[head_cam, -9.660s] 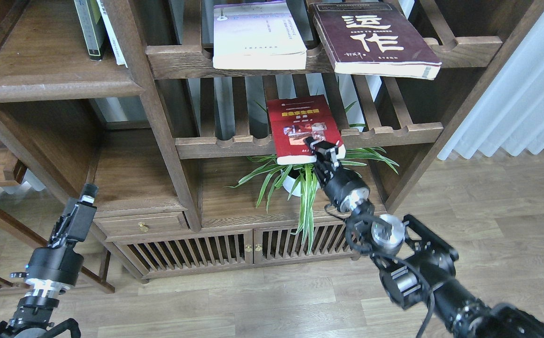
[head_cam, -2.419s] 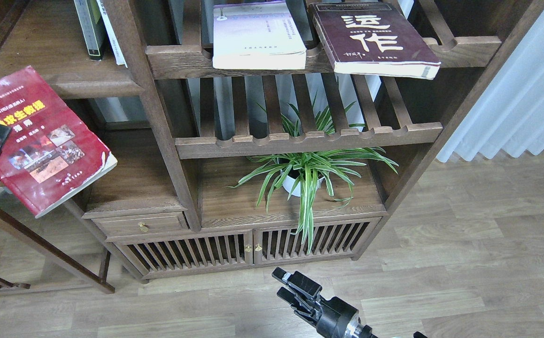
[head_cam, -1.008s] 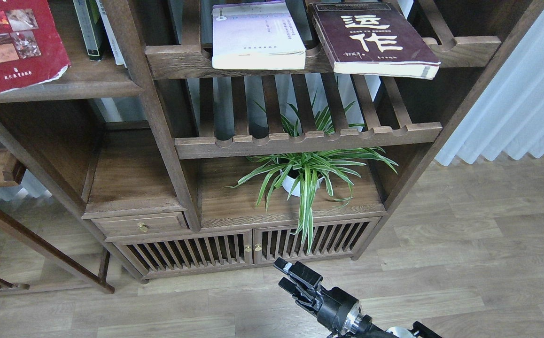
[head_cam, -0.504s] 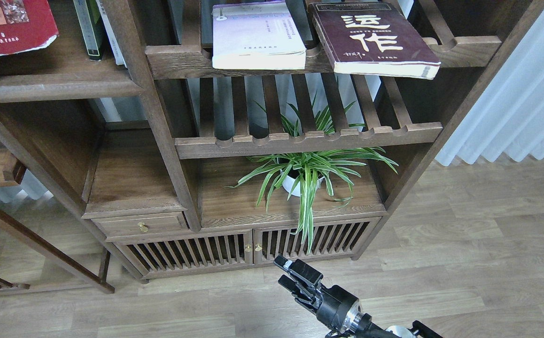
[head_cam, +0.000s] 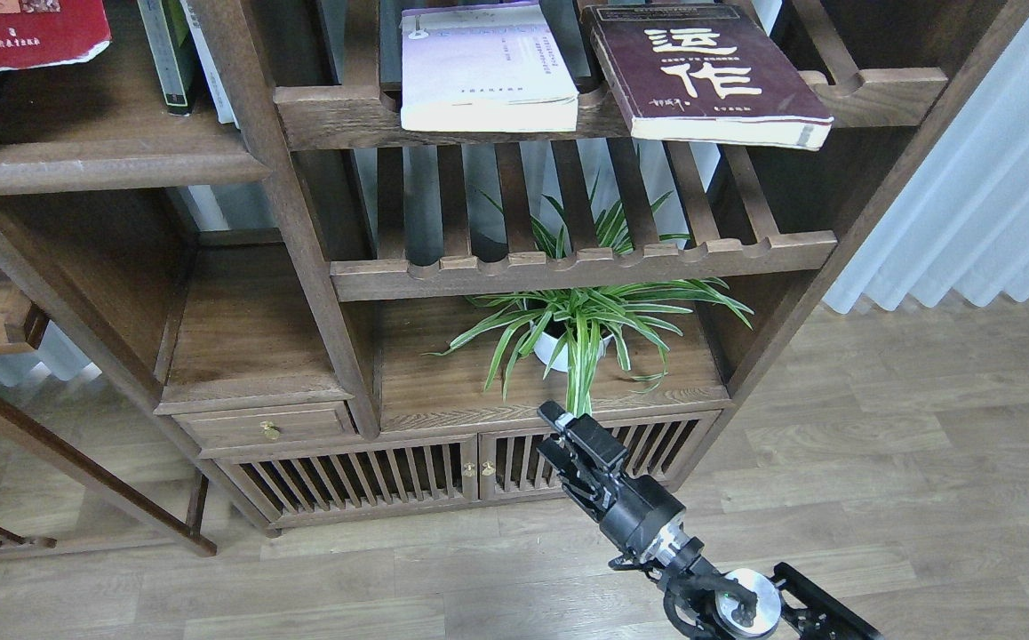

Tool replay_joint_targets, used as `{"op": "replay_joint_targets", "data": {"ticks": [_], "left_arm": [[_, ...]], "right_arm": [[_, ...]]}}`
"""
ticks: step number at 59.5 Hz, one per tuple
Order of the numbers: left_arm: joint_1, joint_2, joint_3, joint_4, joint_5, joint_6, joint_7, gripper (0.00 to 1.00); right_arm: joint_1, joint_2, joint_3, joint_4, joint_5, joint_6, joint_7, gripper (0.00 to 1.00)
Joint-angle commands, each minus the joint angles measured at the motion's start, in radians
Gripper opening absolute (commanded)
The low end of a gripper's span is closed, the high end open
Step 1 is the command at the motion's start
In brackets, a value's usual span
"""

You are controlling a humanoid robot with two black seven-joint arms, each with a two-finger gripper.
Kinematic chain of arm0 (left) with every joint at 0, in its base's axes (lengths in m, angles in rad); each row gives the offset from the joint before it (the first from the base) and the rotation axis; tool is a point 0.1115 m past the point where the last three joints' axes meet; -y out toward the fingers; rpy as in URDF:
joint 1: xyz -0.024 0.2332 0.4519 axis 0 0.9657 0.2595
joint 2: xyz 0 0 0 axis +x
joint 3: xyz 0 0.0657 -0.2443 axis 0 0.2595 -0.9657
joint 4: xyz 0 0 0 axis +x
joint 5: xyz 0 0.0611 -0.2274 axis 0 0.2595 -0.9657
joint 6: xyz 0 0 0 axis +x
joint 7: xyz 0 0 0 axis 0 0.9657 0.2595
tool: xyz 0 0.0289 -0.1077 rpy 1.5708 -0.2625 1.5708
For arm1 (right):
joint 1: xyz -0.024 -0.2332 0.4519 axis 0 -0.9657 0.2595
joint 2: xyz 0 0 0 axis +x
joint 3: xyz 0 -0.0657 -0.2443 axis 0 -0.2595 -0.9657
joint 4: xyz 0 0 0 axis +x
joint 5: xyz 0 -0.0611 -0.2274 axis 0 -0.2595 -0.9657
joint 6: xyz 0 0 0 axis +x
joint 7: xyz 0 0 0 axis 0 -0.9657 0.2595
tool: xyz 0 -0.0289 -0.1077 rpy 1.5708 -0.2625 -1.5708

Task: Organize books on shelf
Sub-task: 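Withdraw the left gripper and move the right gripper toward the shelf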

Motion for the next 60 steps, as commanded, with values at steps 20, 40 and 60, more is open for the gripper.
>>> {"op": "replay_joint_targets", "data": {"ticks": [20,40,60], "left_arm": [[-0.269,-0.092,0.136,0.234,0.100,0.000,-0.027,0.06],[-0.260,-0.195,0.130,0.377,0.078,0.000,-0.262,0.06],[-0.220,-0.240,0.128,0.457,0.031,0.000,-0.438,0.07]], "right_arm": [[0.008,0.000,-0.002,0.077,0.035,0.000,0.028,0.87],[0.005,0.000,0.018,0.110,0.034,0.000,0.053,0.87],[0.005,0.000,0.023,0.116,0.034,0.000,0.056,0.87]]}}
